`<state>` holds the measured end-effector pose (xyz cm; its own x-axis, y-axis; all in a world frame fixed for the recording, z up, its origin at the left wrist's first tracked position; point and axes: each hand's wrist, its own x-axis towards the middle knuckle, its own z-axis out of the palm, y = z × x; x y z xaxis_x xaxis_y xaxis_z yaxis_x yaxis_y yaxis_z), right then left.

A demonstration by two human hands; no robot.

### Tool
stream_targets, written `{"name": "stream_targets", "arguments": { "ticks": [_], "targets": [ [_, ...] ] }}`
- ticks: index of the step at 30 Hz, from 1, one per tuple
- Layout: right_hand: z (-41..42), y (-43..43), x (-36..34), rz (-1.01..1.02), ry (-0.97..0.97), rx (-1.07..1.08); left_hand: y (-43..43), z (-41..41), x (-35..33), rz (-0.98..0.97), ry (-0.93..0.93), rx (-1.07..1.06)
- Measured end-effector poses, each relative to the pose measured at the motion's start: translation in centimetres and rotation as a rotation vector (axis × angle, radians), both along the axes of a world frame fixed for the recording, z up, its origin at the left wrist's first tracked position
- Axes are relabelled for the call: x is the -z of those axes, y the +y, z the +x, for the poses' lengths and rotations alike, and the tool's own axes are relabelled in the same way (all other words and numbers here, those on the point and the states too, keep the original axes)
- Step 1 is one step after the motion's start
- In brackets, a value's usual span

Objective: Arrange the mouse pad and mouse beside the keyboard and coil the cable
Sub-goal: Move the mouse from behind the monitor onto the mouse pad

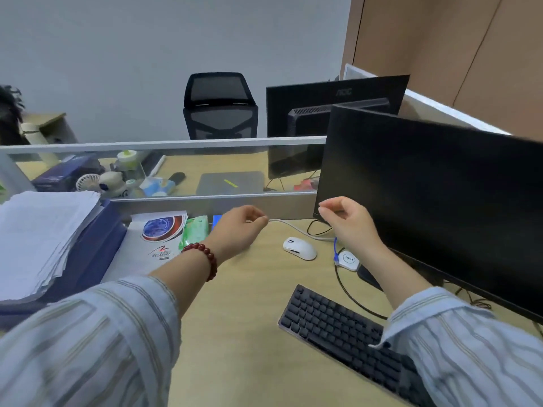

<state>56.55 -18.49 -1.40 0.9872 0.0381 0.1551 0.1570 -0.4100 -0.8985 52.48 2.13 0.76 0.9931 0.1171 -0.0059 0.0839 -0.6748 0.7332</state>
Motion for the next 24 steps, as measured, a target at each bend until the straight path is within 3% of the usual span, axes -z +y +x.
{"name": "stream_targets", "arguments": {
  "ticks": [8,12,24],
  "targets": [
    [9.5,1.3,9.9,-0.297,0.386,-0.077,3.0,9.5,6.3,0.142,0.364,0.185],
    [11.9,0.6,13.5,-0.43,0.516,-0.101,3.8,14.5,9.9,0.173,0.445,0.221],
    [21.7,5.0,21.3,-0.761,0.635,-0.126,4.2,25.9,16.6,0.242,0.572,0.422]
  ]
}}
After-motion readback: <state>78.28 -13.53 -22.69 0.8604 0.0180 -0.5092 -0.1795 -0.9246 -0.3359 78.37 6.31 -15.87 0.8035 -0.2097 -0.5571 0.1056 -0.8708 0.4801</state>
